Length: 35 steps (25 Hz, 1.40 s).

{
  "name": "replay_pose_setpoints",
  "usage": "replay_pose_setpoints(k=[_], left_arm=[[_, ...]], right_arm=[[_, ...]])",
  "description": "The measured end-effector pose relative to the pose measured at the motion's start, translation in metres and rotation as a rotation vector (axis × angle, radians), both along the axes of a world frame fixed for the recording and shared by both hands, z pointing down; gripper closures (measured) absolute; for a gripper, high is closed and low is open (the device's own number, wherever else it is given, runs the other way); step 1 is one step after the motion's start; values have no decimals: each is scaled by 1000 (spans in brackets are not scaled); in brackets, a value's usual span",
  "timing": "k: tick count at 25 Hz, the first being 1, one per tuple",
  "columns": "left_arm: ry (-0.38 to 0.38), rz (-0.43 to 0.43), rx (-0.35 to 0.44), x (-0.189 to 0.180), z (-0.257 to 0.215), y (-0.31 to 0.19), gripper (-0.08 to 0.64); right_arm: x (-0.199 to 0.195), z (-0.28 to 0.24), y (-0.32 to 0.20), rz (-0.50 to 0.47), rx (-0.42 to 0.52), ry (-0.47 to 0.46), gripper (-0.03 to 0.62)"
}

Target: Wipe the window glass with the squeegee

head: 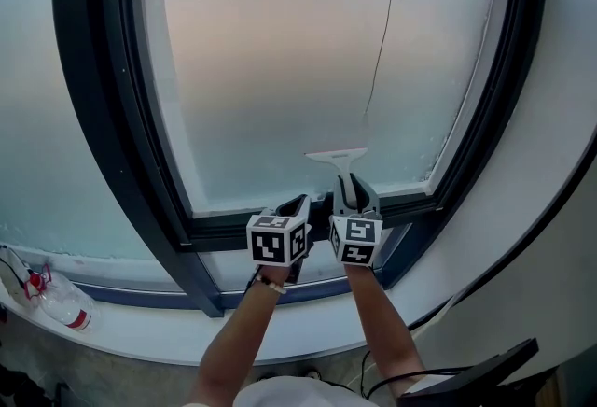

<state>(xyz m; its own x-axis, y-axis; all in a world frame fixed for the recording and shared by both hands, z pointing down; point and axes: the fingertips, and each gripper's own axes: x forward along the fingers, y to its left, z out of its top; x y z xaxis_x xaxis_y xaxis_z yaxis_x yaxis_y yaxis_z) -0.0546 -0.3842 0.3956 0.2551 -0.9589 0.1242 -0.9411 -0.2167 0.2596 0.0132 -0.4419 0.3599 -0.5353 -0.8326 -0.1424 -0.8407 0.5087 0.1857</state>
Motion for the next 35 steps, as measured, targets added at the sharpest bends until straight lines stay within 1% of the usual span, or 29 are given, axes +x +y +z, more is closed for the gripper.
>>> replay_pose_setpoints(k=[6, 10, 16, 23, 26, 28, 32, 35], left_arm=[[24, 3, -65, 4, 39, 1, 561], [31, 15, -94, 8, 55, 0, 561], [41, 31, -122, 13, 70, -3, 561], [49, 56, -126, 14, 74, -2, 561], [55, 72, -120, 13, 70, 0, 561], [47, 92, -107, 16, 63, -1, 561], [37, 143, -45, 27, 32, -4, 561], [-4, 186, 14, 46, 1, -6, 561]], right_arm=[[5, 58, -3, 5, -96, 37, 502], [6, 88, -6, 10, -160, 55, 502], [4, 104, -7, 0, -201, 66, 502], [1, 118, -6, 5, -243, 86, 502], [2, 113, -5, 17, -236, 73, 502], [6, 100, -4, 34, -213, 66, 502], [22, 49, -8, 82, -108, 57, 502], [47, -5, -21, 110, -23, 23, 502]])
